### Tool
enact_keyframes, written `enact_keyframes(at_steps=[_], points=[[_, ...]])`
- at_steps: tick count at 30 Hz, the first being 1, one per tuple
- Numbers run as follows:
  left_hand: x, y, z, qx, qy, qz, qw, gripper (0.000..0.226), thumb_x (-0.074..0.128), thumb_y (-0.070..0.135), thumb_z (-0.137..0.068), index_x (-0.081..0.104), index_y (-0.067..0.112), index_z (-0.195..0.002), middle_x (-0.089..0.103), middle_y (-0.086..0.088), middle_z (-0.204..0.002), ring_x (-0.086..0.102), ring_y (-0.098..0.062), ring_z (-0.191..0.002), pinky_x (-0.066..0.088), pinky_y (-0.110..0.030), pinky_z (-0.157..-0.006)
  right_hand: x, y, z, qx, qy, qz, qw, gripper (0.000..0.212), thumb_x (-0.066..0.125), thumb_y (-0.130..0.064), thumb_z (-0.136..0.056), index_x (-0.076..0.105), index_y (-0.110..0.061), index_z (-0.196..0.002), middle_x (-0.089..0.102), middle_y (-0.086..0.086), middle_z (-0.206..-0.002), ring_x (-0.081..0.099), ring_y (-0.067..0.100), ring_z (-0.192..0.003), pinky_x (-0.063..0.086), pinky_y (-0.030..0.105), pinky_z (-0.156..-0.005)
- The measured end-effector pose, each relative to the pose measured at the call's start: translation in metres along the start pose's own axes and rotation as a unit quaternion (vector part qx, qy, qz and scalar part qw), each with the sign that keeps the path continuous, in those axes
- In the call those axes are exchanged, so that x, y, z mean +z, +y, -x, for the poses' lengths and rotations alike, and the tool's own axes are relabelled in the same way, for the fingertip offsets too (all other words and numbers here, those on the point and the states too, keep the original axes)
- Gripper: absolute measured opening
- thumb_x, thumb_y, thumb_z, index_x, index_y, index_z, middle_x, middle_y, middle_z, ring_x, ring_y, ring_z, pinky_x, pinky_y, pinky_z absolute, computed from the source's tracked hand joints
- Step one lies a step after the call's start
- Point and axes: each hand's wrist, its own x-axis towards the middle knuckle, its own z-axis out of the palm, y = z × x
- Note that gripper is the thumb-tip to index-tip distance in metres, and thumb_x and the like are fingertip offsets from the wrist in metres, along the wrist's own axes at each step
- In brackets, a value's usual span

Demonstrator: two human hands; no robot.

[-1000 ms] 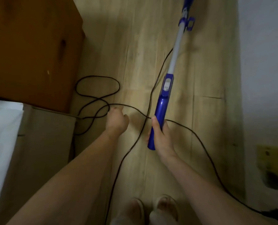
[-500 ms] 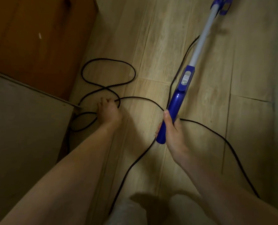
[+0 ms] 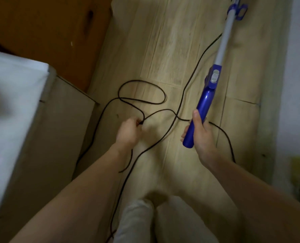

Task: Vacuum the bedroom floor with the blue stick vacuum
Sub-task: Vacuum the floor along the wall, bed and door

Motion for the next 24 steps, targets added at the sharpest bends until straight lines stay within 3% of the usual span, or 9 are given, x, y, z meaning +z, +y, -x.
enact_keyframes(at_steps=[4,9,13,16,19,24], points=[[-0.019,0.028,0.059,0.049,-0.094,-0.011,0.994,0.016,0.056,0.012,-0.093,0.068,0.018,-0.102,0.068,0.002,-0.088,0.064,-0.016,-0.085,0.053,-0.032,-0.078,-0.031,-0.029,0.051,0.017,0.003,0.034,0.999,0.036,0.043,-0.043,-0.1,0.051,-0.009,-0.094,0.055,0.005,-0.063,0.055,0.014,-0.052,0.053,0.027,-0.054],[-0.042,0.069,0.128,0.096,-0.208,-0.044,0.972,0.018,0.051,0.013,-0.096,0.067,0.02,-0.096,0.062,0.006,-0.081,0.053,-0.006,-0.066,0.037,-0.019,-0.055,-0.069,-0.049,0.104,0.049,0.004,0.046,0.998,0.039,0.046,-0.048,-0.097,0.051,-0.009,-0.094,0.057,0.004,-0.063,0.057,0.018,-0.056,0.053,0.037,-0.062],[-0.057,0.093,0.179,0.128,-0.265,-0.048,0.955,0.025,0.054,0.013,-0.096,0.069,0.011,-0.116,0.07,-0.003,-0.101,0.059,-0.009,-0.087,0.039,-0.015,-0.072,-0.093,-0.067,0.14,0.061,0.01,0.062,0.996,0.045,0.046,-0.053,-0.095,0.053,-0.009,-0.098,0.059,0.007,-0.067,0.058,0.021,-0.059,0.055,0.039,-0.063],[-0.06,0.104,0.217,0.175,-0.313,-0.095,0.929,0.023,0.055,0.013,-0.096,0.07,0.012,-0.114,0.069,-0.002,-0.106,0.061,-0.012,-0.095,0.046,-0.022,-0.083,-0.105,-0.083,0.168,0.065,0.018,0.053,0.996,0.042,0.046,-0.051,-0.097,0.052,-0.009,-0.097,0.057,0.008,-0.066,0.057,0.021,-0.058,0.053,0.035,-0.058],[-0.061,0.113,0.258,0.205,-0.335,-0.085,0.916,0.021,0.057,0.01,-0.094,0.072,0.009,-0.109,0.07,-0.003,-0.101,0.057,-0.006,-0.086,0.041,-0.015,-0.078,-0.117,-0.095,0.198,0.068,0.026,0.061,0.995,0.04,0.046,-0.051,-0.097,0.05,-0.011,-0.094,0.056,0.005,-0.064,0.056,0.02,-0.056,0.052,0.037,-0.06],[-0.057,0.12,0.317,0.221,-0.414,-0.073,0.88,0.021,0.059,0.005,-0.092,0.072,0.003,-0.109,0.072,-0.006,-0.104,0.058,-0.003,-0.09,0.035,0.005,-0.071,-0.141,-0.096,0.251,0.096,0.019,0.07,0.993,0.048,0.046,-0.056,-0.095,0.051,-0.009,-0.103,0.057,0.005,-0.065,0.057,0.017,-0.056,0.055,0.035,-0.06]])
